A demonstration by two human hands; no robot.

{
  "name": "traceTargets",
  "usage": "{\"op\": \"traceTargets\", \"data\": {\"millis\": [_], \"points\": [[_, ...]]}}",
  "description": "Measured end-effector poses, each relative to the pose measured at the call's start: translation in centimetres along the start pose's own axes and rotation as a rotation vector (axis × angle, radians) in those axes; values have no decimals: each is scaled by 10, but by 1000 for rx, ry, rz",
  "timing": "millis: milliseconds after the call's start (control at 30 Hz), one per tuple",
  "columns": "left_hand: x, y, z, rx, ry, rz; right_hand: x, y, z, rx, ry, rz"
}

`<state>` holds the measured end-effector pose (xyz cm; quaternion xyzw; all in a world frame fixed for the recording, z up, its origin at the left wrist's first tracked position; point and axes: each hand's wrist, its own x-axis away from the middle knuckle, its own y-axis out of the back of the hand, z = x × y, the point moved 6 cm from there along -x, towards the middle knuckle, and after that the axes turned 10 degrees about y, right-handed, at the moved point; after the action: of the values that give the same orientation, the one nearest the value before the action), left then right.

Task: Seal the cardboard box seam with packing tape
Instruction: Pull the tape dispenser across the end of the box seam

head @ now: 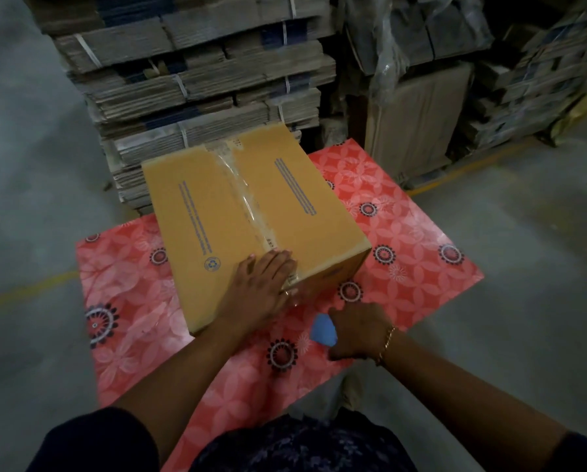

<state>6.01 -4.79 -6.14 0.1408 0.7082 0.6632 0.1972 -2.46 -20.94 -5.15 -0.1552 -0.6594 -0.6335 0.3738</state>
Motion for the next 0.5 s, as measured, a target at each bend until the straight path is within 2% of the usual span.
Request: {"op": "traceTargets", "data": {"millis": [133,233,433,500], "points": [[1,0,0,-1,-7,17,-11,-33,29,146,255,-292],[2,0,0,2,-4,36,-28,-54,39,334,403,-409],[1,6,-2,13,-6,19,-40,-72,50,350,452,-337],[1,5,-1,19,-6,22,-39,-84,48,334,452,-377]]}}
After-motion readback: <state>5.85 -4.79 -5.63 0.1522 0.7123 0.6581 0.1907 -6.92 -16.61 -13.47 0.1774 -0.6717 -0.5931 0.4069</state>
